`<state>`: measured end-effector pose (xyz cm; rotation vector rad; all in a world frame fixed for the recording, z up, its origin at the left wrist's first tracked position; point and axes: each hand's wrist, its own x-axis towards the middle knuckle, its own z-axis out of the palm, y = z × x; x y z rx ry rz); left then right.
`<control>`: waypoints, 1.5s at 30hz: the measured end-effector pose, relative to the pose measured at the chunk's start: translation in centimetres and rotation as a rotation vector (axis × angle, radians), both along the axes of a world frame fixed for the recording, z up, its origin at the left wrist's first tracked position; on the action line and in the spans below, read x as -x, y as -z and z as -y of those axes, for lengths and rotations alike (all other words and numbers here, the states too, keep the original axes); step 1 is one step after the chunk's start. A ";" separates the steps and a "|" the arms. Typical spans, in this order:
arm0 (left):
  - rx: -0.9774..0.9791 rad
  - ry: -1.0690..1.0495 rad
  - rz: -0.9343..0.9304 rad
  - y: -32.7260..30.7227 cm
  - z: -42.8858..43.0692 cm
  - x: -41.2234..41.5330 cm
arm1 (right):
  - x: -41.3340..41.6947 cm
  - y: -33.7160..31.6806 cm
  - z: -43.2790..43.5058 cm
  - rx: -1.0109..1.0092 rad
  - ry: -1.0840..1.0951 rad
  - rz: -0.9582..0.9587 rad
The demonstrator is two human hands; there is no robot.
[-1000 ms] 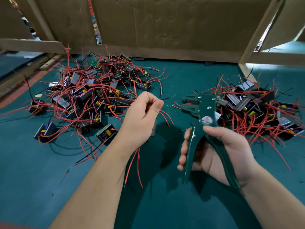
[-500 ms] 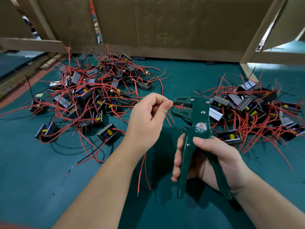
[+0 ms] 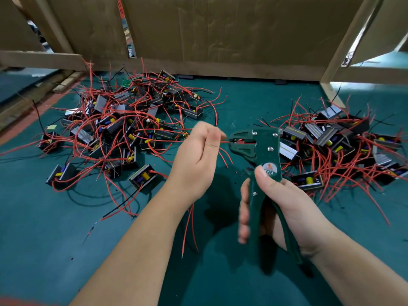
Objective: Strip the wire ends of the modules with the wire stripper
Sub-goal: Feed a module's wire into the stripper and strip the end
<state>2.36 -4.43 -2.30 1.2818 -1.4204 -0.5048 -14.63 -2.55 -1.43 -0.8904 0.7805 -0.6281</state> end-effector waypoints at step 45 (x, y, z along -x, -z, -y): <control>-0.390 -0.169 0.523 -0.1 -0.6 -1.4 | 1.2 0.2 2.0 0.182 0.330 0.246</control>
